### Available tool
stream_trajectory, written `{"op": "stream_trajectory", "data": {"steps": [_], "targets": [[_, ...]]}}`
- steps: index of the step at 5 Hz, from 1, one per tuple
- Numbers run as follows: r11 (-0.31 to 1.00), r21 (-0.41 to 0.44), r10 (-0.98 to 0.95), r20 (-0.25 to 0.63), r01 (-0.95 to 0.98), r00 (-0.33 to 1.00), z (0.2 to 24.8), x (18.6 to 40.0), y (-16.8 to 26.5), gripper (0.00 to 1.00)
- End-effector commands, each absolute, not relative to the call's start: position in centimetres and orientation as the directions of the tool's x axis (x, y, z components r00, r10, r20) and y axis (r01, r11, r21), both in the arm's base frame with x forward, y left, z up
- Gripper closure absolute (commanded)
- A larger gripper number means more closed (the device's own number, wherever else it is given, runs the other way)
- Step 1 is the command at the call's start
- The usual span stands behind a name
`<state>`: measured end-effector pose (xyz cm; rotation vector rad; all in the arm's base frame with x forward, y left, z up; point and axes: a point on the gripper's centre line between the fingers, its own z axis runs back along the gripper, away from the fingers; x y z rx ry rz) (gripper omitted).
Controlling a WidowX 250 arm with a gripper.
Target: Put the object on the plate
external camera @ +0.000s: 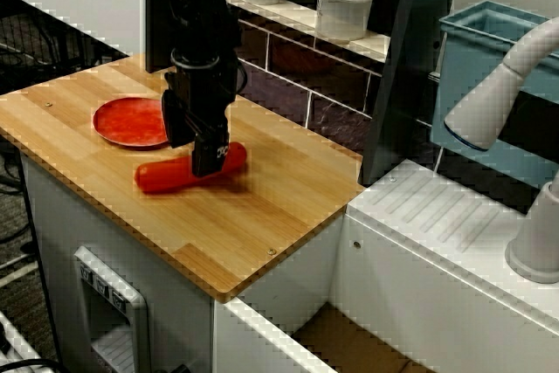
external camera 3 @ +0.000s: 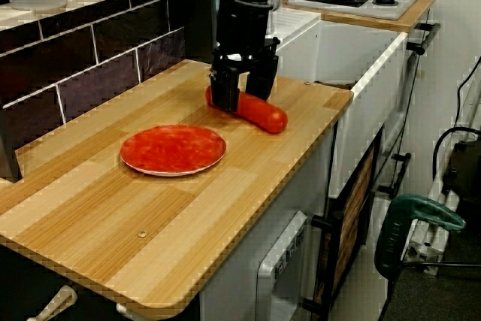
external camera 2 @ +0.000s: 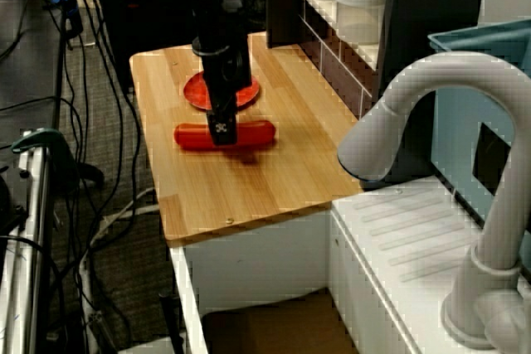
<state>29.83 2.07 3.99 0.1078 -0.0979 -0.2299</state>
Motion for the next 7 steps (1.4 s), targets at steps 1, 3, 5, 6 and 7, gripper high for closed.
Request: {"op": "stream_trajectory", "data": {"steps": [1, 3, 5, 6, 7], "targets": [[0.968, 0.131, -0.230, 0.104, 0.216, 0.968, 3.8, 28.8, 2.0, 0.00], [0.974, 0.103, -0.214, 0.097, 0.204, 0.972, 4.0, 29.0, 2.6, 1.00], [0.985, 0.057, -0.171, 0.142, 0.164, 0.975, 7.6, 28.9, 4.9, 1.00], [0.994, 0.028, -0.111, 0.172, 0.107, 0.979, 8.9, 28.5, 7.1, 1.00], [0.998, -0.008, -0.052, 0.187, 0.055, 0.981, 10.2, 28.2, 9.4, 1.00]]}}
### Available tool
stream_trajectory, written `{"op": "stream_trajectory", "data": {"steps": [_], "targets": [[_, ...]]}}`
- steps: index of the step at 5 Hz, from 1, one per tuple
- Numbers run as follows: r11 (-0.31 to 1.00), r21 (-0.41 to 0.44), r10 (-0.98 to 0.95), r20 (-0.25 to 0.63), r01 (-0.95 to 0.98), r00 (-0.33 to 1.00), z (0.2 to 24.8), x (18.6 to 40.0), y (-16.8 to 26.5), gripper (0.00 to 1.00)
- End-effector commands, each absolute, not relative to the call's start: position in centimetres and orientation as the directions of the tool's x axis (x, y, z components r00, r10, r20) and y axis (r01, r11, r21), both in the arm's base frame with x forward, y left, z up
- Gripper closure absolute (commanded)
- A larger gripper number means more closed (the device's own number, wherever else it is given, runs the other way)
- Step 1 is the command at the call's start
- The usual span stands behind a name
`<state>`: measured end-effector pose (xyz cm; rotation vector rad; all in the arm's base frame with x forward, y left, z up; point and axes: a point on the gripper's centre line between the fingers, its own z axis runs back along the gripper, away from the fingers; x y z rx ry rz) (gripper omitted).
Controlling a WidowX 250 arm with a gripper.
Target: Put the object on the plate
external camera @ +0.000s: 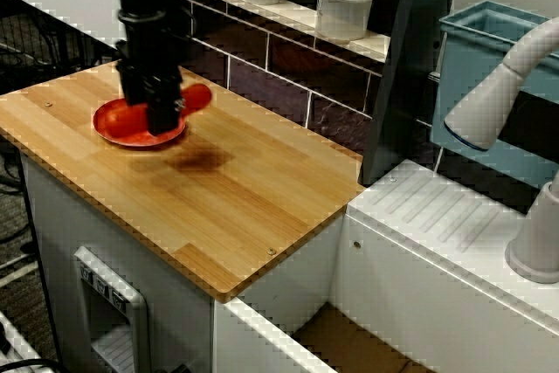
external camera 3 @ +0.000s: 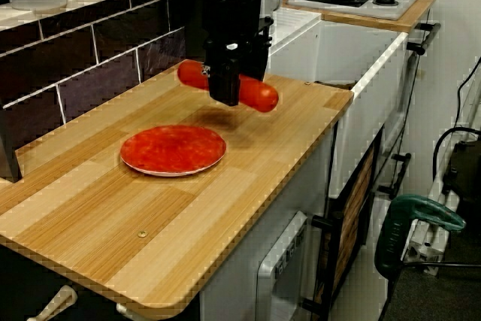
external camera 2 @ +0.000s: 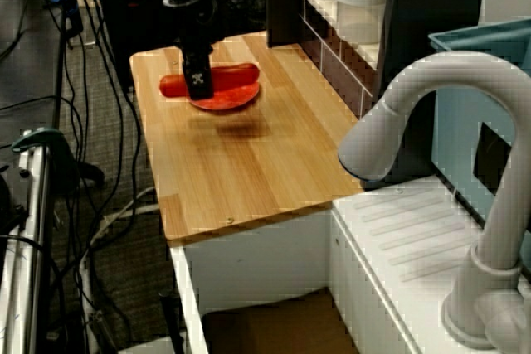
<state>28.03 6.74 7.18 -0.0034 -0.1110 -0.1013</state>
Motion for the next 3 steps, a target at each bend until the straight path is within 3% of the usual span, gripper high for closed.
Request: {"op": "stream_trajectory", "data": {"steps": [1, 3], "targets": [[0.999, -0.040, -0.004, 0.210, 0.013, 0.978, 11.5, 28.0, 11.3, 1.00], [0.999, -0.033, 0.037, 0.238, -0.030, 0.970, 12.6, 29.0, 13.7, 1.00]]}}
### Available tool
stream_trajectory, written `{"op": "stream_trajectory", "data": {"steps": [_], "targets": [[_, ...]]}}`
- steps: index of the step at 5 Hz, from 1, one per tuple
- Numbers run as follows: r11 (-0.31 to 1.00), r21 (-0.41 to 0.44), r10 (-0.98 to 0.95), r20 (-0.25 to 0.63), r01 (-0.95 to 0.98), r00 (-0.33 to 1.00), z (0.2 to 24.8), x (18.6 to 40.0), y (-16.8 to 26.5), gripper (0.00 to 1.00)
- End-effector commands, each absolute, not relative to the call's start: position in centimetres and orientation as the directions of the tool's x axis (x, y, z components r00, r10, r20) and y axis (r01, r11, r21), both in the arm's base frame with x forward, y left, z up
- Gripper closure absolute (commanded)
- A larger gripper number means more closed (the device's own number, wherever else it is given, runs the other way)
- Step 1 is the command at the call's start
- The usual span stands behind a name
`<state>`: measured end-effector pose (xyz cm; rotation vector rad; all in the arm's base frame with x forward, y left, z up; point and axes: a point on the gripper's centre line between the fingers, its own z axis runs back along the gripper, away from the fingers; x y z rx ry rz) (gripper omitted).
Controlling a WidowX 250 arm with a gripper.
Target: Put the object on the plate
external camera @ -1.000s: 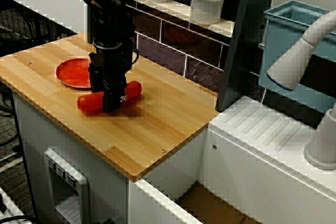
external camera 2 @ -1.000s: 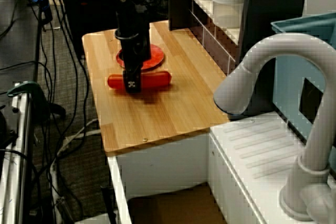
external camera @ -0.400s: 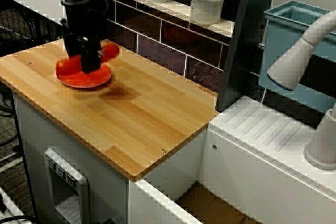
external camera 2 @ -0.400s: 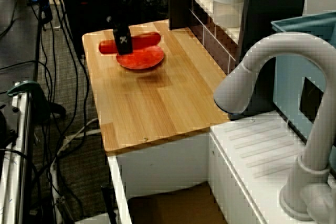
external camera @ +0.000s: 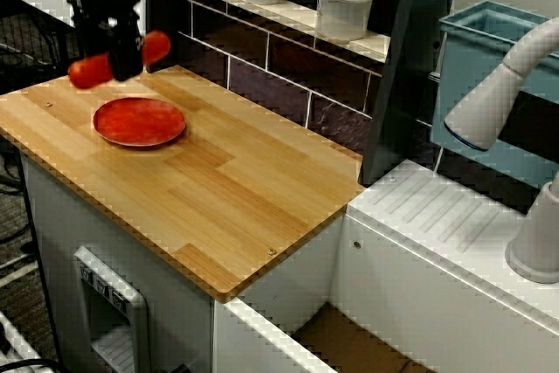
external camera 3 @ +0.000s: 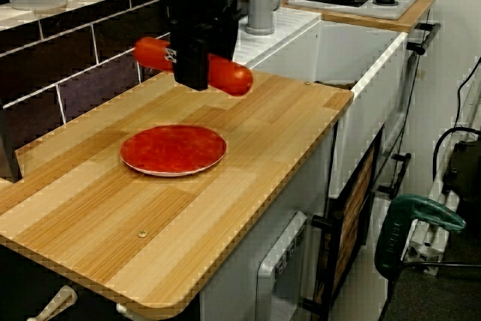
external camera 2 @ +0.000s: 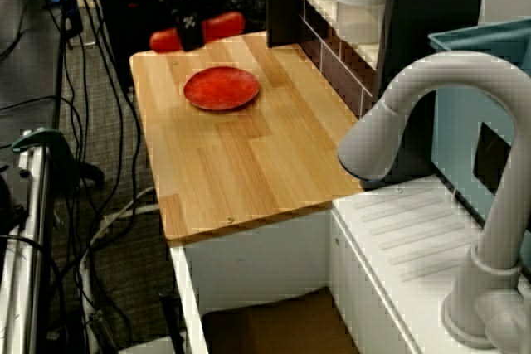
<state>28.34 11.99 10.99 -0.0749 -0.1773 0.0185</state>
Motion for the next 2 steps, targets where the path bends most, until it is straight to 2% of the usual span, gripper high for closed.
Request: {"op": "stream_trajectory", "data": {"steps": [1, 2], "targets": [[0.999, 0.002, 0.043, 0.236, -0.045, 0.971, 11.0, 30.0, 14.2, 1.00], [0.996, 0.061, 0.044, 0.209, -0.058, 0.977, 7.9, 31.6, 14.1, 1.00]]}}
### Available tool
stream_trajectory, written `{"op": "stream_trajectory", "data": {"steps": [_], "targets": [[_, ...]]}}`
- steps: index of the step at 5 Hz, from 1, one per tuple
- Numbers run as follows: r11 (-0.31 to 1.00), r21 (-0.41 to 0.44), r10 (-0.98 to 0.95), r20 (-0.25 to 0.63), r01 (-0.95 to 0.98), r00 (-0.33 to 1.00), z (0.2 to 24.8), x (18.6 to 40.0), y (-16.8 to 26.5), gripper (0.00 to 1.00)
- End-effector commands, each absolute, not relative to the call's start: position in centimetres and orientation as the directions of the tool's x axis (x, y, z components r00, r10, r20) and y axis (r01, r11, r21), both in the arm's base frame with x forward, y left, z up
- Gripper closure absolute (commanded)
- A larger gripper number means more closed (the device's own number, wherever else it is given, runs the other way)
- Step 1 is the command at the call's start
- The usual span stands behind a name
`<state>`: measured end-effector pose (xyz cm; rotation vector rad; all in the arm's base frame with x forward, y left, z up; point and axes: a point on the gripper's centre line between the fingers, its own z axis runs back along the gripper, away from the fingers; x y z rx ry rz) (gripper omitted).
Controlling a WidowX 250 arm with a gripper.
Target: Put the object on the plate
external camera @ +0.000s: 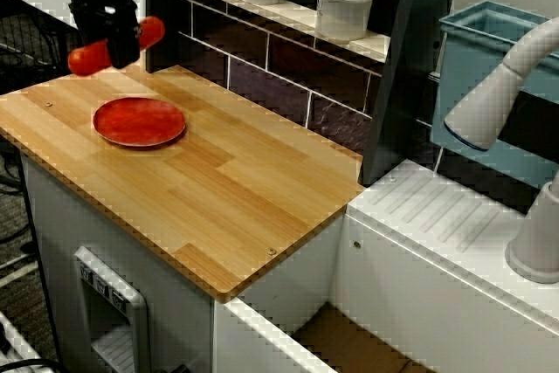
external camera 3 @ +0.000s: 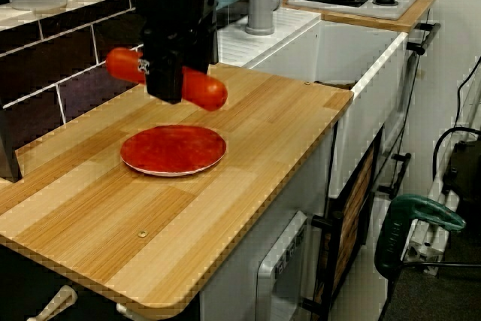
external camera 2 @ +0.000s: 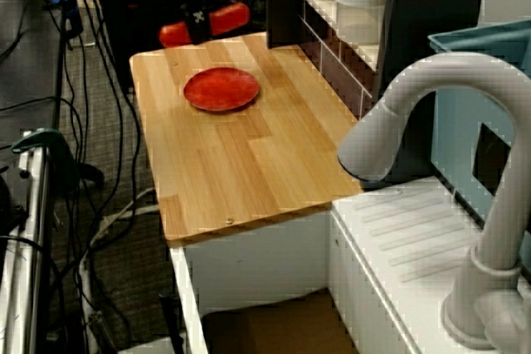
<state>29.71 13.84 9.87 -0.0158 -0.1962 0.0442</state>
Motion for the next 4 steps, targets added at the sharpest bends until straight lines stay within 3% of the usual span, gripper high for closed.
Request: {"op": "stream_trajectory", "data": {"steps": [1, 2, 4], "targets": [[0.995, 0.082, 0.047, 0.193, -0.064, 0.980, 6.4, 32.4, 13.9, 1.00], [0.995, 0.090, 0.026, 0.174, -0.042, 0.984, 5.6, 32.4, 13.4, 1.00], [0.997, 0.077, 0.007, 0.165, -0.020, 0.986, 6.0, 30.0, 12.4, 1.00]]}}
